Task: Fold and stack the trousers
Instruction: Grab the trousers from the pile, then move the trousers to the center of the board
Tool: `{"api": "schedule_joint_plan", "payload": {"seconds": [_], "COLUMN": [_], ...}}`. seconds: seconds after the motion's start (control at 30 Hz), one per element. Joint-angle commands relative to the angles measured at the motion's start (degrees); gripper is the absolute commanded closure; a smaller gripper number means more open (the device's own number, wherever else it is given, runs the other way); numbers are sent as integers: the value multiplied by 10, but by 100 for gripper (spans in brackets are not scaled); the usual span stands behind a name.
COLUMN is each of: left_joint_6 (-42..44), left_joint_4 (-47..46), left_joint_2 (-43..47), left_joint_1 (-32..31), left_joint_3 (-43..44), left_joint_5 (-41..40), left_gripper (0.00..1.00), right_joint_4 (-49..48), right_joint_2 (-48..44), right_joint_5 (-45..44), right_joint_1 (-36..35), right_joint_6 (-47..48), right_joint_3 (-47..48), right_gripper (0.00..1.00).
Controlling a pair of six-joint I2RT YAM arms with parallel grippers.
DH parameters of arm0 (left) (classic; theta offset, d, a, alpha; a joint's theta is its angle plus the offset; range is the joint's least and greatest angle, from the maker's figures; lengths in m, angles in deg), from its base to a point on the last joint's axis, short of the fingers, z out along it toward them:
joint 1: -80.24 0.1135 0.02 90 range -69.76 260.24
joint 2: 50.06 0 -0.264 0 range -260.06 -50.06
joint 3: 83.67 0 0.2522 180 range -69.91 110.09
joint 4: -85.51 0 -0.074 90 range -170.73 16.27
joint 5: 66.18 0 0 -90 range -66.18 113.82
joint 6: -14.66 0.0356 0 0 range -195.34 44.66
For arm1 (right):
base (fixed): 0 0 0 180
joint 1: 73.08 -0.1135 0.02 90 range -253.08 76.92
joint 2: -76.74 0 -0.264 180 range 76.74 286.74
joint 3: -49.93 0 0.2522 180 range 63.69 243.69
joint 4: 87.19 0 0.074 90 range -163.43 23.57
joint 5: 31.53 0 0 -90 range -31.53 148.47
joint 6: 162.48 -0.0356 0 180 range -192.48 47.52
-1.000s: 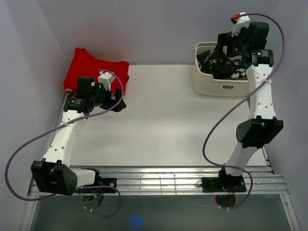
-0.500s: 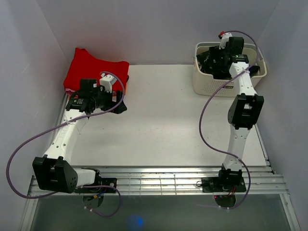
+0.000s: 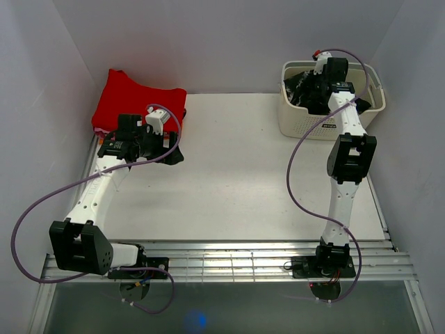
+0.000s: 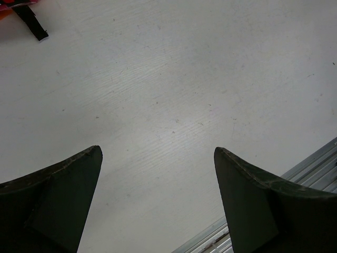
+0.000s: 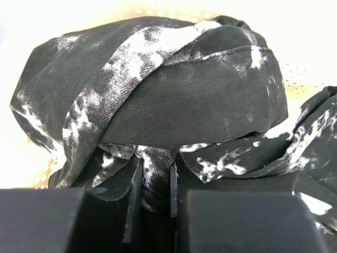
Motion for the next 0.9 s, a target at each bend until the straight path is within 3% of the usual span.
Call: {"api": "schedule_joint_plan", "payload": {"seconds": [0.0, 0.1, 0.23, 0.43, 0.87], "left_joint_6": [-4, -3, 1, -1, -17], "left_joint_4": [2, 4, 4, 5, 2], "left_joint_2": [10, 19, 32, 42, 70], "left_joint_1": [1, 1, 2, 6, 21], "left_joint_3": [13, 15, 21, 24, 14], "left_joint_5": [-1, -2, -17, -15, -13], "left_gripper": [2, 2, 2, 2, 2], "right_joint_4": [-59, -114, -210, -345, -471], "right_joint_2": [-48, -111, -212, -275, -377], "right_joint_5": [-50, -111, -126, -168, -69], "right_joint_1": [9, 11, 17, 21, 20], "right_joint_6": [10, -6, -56, -123, -210], "right_joint_3": [27, 3, -43, -48, 0], "right_gripper": [92, 92, 92, 92, 92]}}
